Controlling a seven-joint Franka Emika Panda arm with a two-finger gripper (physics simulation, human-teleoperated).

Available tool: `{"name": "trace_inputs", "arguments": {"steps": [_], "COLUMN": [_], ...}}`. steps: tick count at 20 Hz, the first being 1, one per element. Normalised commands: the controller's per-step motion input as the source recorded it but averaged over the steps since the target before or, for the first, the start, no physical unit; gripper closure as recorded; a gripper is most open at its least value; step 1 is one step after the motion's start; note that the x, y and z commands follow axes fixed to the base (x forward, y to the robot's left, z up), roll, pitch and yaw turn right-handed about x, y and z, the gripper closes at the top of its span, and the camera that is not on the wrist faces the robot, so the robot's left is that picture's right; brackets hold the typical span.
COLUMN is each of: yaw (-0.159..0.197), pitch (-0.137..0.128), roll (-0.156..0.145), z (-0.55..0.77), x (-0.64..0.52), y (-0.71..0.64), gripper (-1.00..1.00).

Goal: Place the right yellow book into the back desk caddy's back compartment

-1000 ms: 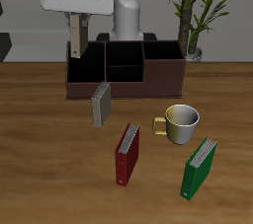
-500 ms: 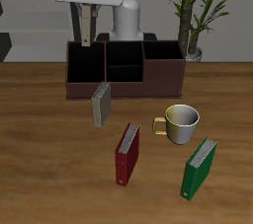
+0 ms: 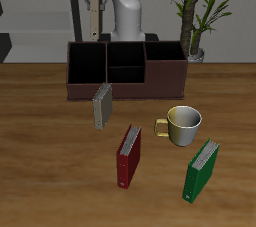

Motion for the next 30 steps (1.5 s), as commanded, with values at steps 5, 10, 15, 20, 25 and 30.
{"name": "trace_inputs", "arguments": {"steps": [5, 10, 15, 20, 25, 30], "yaw": [0.058, 0.068, 0.146, 0.159, 0.189, 0.212], "pitch": [-0.036, 0.003, 0.027, 0.006, 0.009, 0.027], "roll": [0.024, 0.016, 0.020, -0.007, 0.020, 0.023], "z": [0.06, -0.05, -0.09, -0.08, -0.05, -0.02], "x": [-0.38, -0.23, -0.10, -0.10, -0.07, 0.04], "y": [0.10, 0.03, 0.02, 0.06, 0.17, 0.20], "gripper": [1.00, 1.00, 1.00, 1.00, 1.00, 1.00]}}
